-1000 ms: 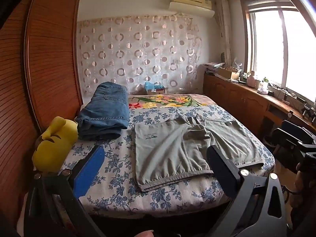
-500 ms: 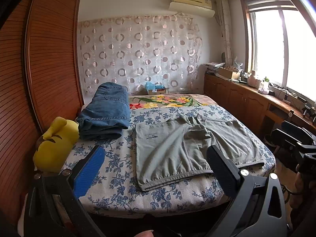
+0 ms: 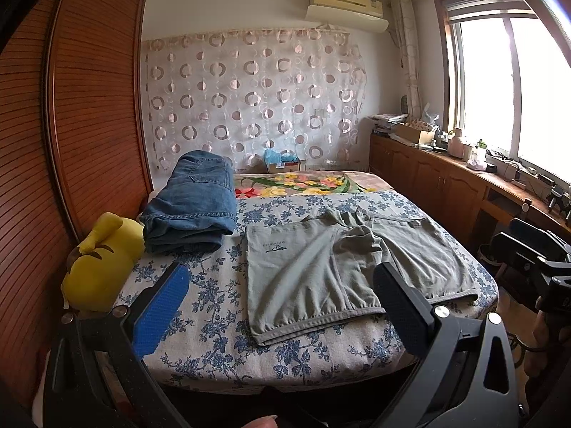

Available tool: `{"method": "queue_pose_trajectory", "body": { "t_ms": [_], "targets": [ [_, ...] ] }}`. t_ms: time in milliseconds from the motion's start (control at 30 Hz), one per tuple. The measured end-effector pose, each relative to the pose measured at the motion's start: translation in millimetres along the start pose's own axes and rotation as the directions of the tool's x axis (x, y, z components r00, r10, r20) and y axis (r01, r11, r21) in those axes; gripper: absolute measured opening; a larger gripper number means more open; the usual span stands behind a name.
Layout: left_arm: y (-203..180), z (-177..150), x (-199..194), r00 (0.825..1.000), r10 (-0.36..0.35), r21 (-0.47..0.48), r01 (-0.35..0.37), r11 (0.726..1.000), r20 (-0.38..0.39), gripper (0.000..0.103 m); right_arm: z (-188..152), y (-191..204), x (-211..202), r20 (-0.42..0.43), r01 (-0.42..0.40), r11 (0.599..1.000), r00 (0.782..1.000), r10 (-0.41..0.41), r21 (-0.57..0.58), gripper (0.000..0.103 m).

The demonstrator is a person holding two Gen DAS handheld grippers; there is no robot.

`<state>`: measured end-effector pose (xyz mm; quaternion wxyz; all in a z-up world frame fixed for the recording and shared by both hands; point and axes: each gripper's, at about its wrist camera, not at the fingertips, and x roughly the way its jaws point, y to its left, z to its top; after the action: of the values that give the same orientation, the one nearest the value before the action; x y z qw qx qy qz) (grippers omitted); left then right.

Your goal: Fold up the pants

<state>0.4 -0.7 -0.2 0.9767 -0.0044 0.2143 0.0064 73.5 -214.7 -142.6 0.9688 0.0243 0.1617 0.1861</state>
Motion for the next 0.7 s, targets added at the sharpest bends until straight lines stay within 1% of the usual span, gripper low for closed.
{"method": "queue_pose_trajectory", "body": {
  "t_ms": [700],
  "targets": [
    [0.1,0.0,0.0,1.000,0.002,0.001,-0.002,1.000,0.004,0.103,-1.2,-0.8,-0.6,0.013,-0.003,1.000,1.000,0.003,-0.001,0.103]
  ]
}}
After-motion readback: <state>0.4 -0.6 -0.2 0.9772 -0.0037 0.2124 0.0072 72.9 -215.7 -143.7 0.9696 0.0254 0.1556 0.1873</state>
